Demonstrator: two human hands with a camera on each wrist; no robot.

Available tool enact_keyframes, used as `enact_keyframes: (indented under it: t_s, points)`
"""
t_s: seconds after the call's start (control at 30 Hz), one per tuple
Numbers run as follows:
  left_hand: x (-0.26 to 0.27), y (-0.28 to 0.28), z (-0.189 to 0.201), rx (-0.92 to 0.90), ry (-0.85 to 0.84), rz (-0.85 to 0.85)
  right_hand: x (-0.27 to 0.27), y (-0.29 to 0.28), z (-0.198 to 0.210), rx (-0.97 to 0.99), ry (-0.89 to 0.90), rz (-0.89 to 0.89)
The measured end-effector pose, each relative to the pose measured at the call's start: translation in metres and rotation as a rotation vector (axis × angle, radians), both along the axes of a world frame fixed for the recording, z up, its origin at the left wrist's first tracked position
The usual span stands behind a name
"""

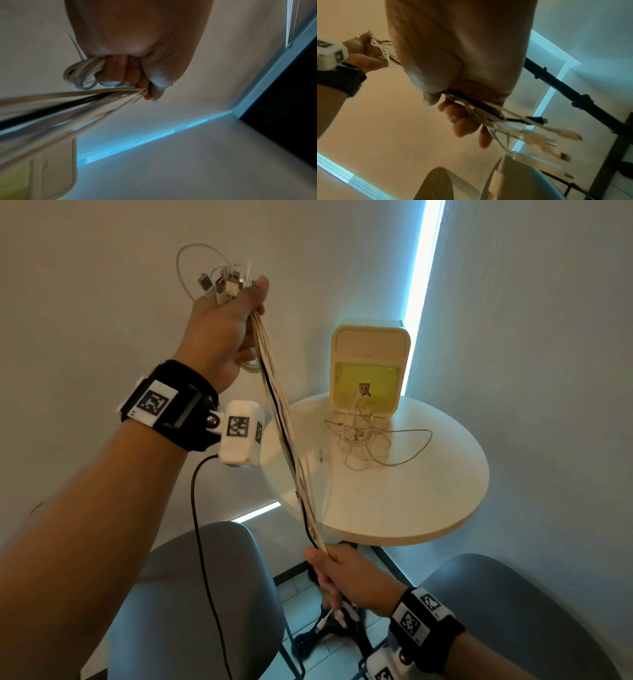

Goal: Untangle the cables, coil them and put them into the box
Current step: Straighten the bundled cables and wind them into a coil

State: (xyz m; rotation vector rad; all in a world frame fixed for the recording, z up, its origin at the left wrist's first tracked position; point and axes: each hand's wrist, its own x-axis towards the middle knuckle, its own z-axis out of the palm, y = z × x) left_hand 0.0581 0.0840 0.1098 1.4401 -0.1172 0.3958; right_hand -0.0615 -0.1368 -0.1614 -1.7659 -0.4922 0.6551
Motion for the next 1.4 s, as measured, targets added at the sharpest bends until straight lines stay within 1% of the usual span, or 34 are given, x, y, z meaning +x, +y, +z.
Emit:
enact_keyframes:
  t_s: [0.1,0.2,0.27,0.33,0.4,0.43,0.47,0.5,0.53,0.6,0.63,0.67,0.77,0.83,0.9,0.97,1.07,1.13,1.2,1.3,1.4]
  points:
    - [-0.001,-0.002,-0.006,0.004,0.000,-0.010,0.005,-0.001,-0.004,-0.068,-0.058,-0.054]
    - [-0.002,-0.003,-0.010,0.000,0.004,-0.029,0.009,-0.001,-0.007,-0.202,-0.100,0.002]
    - [-0.003,-0.003,-0.011,0.004,0.005,-0.037,0.008,-0.001,0.001,-0.294,-0.120,0.063]
    - [-0.007,-0.003,-0.014,0.024,0.010,-0.045,0.003,-0.006,0.033,-0.415,-0.160,0.163]
    - [-0.011,-0.005,-0.017,0.051,0.012,-0.059,0.001,-0.015,0.079,-0.607,-0.223,0.278]
    - [-0.015,-0.007,-0.020,0.068,0.013,-0.073,0.002,-0.021,0.102,-0.700,-0.252,0.299]
    - [-0.018,-0.010,-0.023,0.086,0.013,-0.089,0.005,-0.025,0.123,-0.744,-0.294,0.278]
    - [-0.021,-0.014,-0.026,0.104,0.014,-0.101,0.010,-0.027,0.143,-0.722,-0.354,0.204]
    - [-0.025,-0.018,-0.029,0.123,0.017,-0.109,0.016,-0.027,0.158,-0.639,-0.427,0.076]
    - [-0.032,-0.028,-0.034,0.170,0.019,-0.126,0.027,-0.017,0.176,-0.350,-0.545,-0.185]
    - [-0.035,-0.033,-0.037,0.193,0.017,-0.135,0.034,-0.008,0.179,-0.218,-0.564,-0.246]
    - [-0.038,-0.038,-0.040,0.214,0.015,-0.141,0.039,0.002,0.179,-0.133,-0.549,-0.248]
    - [-0.041,-0.046,-0.043,0.262,0.021,-0.141,0.047,0.027,0.168,0.021,-0.427,-0.165]
    - [-0.040,-0.043,-0.044,0.277,0.036,-0.168,0.048,0.035,0.158,0.137,-0.372,-0.179]
    - [-0.038,-0.035,-0.044,0.321,0.052,-0.203,0.051,0.038,0.146,0.183,-0.384,-0.217]
    - [-0.036,-0.024,-0.041,0.402,0.094,-0.242,0.052,0.038,0.137,0.194,-0.399,-0.264]
    - [-0.034,-0.004,-0.027,0.550,0.197,-0.287,0.050,0.025,0.124,0.221,-0.322,-0.285]
    - [-0.033,0.016,-0.013,0.572,0.235,-0.289,0.046,0.008,0.110,0.166,-0.244,-0.231]
    - [-0.031,0.036,0.005,0.494,0.214,-0.304,0.039,-0.010,0.097,0.024,-0.213,-0.140]
    - [-0.030,0.057,0.030,0.293,0.090,-0.291,0.028,-0.022,0.091,-0.196,-0.255,0.003]
    - [-0.031,0.059,0.045,0.167,-0.022,-0.268,0.024,-0.028,0.108,-0.407,-0.302,0.133]
